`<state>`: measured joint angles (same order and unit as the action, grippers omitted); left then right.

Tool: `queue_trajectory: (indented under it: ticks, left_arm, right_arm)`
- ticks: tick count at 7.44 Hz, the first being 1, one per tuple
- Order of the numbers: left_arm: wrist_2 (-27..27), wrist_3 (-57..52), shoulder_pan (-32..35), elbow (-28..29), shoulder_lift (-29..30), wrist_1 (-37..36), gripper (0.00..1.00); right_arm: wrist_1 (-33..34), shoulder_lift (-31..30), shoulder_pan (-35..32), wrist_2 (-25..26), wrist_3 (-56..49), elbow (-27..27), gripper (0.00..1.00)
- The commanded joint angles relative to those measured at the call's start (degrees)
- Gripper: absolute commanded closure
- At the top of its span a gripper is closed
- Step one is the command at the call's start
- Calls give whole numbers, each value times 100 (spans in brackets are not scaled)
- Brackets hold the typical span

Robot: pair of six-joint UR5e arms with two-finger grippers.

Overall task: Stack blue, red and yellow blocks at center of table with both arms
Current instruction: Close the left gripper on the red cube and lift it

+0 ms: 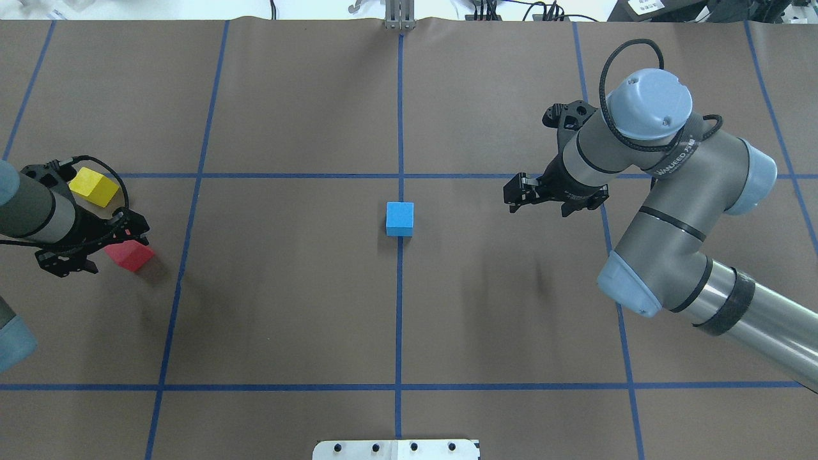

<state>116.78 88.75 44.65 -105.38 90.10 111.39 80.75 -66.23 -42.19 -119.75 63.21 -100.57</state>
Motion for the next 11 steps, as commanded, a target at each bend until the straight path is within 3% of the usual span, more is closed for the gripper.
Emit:
queue_trajectory:
  ticks: [1,6,8,9,11]
  left_arm:
    - [-15,28,-18,79,8,146,0]
    - [-41,28,-27,359,87,155,0]
    - [-33,37,-27,386,140,155,11]
    - [-6,46,-27,386,140,155,29]
    - [11,46,-27,343,149,146,100]
  right_arm:
    - [-7,-4,0,13,7,-6,0]
    - [-7,-47,-8,13,7,-6,0]
    - [-7,-74,0,13,7,-6,0]
    - [-7,-91,0,13,7,-6,0]
    - [-16,-100,0,21,7,-6,0]
